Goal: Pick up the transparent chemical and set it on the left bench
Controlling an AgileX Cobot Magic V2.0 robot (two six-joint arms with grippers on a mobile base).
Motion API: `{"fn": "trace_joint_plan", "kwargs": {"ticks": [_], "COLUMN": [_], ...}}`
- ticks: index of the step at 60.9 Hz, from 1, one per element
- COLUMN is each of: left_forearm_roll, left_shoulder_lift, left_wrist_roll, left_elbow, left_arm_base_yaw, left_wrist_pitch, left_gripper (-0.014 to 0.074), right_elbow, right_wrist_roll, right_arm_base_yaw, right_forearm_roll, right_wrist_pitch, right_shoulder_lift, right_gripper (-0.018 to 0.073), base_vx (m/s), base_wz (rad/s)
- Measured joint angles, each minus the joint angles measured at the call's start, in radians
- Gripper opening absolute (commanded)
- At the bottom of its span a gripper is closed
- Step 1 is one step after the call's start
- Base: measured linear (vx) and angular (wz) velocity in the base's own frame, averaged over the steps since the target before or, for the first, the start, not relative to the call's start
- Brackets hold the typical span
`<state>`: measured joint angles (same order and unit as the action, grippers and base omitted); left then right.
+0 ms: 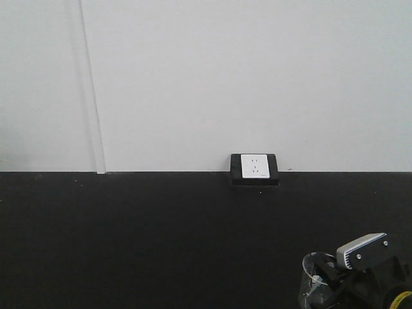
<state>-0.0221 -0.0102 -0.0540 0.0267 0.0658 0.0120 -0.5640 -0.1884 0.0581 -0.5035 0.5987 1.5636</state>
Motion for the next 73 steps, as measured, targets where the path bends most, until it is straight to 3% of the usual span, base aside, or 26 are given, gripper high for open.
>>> {"fn": "trace_joint_plan", "kwargs": {"ticks": [11, 20, 27, 49, 73], "left_forearm_roll": [0.000, 0.000, 0.000, 0.000, 0.000], "left_shoulder_lift": [0.000, 0.000, 0.000, 0.000, 0.000], "left_wrist_roll": [0.000, 0.000, 0.000, 0.000, 0.000], "left_elbow": [0.000, 0.000, 0.000, 0.000, 0.000], "left_arm_base_yaw": [0.000, 0.000, 0.000, 0.000, 0.000], "left_wrist_pitch": [0.000, 0.000, 0.000, 0.000, 0.000], "left_gripper": [-0.0003, -0.0003, -0.0003, -0.0003, -0.0003], "right_elbow": [0.000, 0.006, 0.053, 0.256, 0.285], "right_wrist_roll": [-0.027, -0.139, -0.183, -0.204, -0.206], "right_arm_base_yaw": [0.000, 0.000, 0.000, 0.000, 0.000], "right_forearm_roll": [0.014, 0.032, 0.032, 0.032, 0.033], "right_wrist_pitch": [-0.185, -0.371, -0.438, -0.523, -0.545], "right_shoulder_lift": [-0.212, -0.448, -0.646, -1.049, -1.126], "right_gripper": [-0.0007, -0.0008, -0.0006, -0.0004, -0.0004], "base_vx": [0.00, 0.00, 0.00, 0.00, 0.00], "base_wz": [0.00, 0.00, 0.00, 0.00, 0.00]}}
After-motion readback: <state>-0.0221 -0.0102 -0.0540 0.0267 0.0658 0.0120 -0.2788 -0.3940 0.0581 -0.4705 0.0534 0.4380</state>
